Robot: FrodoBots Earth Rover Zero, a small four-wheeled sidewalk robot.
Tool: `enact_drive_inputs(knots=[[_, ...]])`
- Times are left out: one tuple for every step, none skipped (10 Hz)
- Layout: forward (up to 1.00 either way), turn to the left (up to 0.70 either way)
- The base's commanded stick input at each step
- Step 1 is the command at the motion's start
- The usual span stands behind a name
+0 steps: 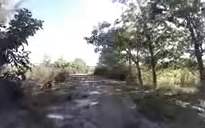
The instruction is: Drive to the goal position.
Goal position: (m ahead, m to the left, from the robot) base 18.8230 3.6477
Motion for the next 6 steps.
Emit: enact_drive_inputs(knots=[[0.85,0.00],[0.85,0.00],[0.85,0.00],[0.85,0.00],[0.85,0.00],[0.85,0.00]])
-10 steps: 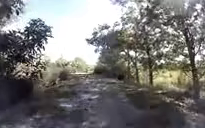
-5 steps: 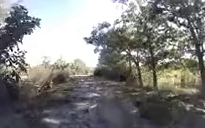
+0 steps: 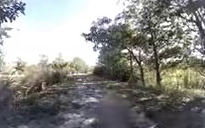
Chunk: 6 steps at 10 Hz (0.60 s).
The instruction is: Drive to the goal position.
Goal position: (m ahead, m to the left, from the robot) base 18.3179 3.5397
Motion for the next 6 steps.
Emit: enact_drive_inputs(knots=[[0.85,0.00],[0.85,0.00],[0.85,0.00],[0.85,0.00],[0.85,0.00],[0.85,0.00]])
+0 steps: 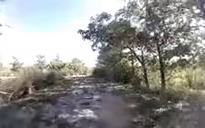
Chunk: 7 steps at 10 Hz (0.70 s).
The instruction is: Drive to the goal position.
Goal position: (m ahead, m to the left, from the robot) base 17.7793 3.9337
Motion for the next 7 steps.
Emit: enact_drive_inputs(knots=[[0.85,0.00],[0.85,0.00],[0.85,0.00],[0.85,0.00],[0.85,0.00],[0.85,0.00],[0.85,0.00]])
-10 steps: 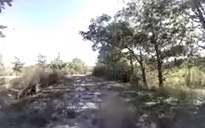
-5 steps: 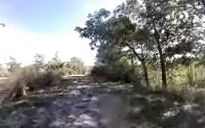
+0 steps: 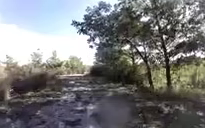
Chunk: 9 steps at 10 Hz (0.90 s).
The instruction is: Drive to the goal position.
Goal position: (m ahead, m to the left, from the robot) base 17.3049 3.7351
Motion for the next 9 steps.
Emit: enact_drive_inputs(knots=[[0.85,0.00],[0.85,0.00],[0.85,0.00],[0.85,0.00],[0.85,0.00],[0.85,0.00],[0.85,0.14],[0.85,0.34],[0.85,0.34]])
